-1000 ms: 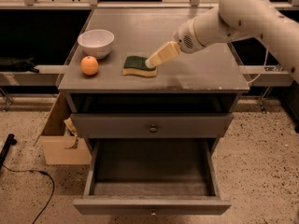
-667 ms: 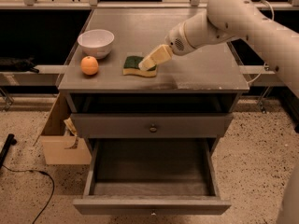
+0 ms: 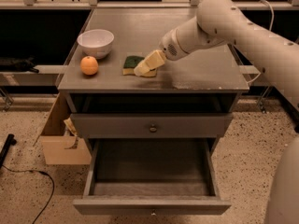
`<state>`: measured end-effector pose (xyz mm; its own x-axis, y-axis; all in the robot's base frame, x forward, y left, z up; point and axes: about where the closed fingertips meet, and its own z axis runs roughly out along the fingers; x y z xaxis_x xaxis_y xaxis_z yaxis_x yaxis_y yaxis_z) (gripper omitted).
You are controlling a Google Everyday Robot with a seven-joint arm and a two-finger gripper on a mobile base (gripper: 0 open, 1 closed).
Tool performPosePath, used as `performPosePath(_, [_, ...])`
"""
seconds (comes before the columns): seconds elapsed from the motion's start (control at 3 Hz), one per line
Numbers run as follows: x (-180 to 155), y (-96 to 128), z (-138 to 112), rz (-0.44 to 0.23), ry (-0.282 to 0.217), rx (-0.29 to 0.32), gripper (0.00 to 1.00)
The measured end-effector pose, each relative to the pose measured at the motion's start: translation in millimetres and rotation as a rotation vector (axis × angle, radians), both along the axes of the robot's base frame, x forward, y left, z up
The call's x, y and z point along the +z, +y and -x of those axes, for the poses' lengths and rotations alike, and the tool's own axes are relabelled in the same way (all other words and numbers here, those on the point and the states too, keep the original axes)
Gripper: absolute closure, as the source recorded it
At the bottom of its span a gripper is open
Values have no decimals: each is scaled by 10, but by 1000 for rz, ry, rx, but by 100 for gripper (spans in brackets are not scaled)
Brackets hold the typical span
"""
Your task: Place sponge into middle drawer
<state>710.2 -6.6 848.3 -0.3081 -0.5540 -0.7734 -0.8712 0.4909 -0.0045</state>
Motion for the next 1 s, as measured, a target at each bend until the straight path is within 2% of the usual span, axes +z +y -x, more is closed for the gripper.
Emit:
performPosePath(0.33, [-183, 124, 48, -3, 28, 9, 0])
performPosePath(0.67, [-203, 137, 55, -3, 31, 9, 0])
performPosePath(1.0, [-203, 137, 55, -3, 31, 10, 18])
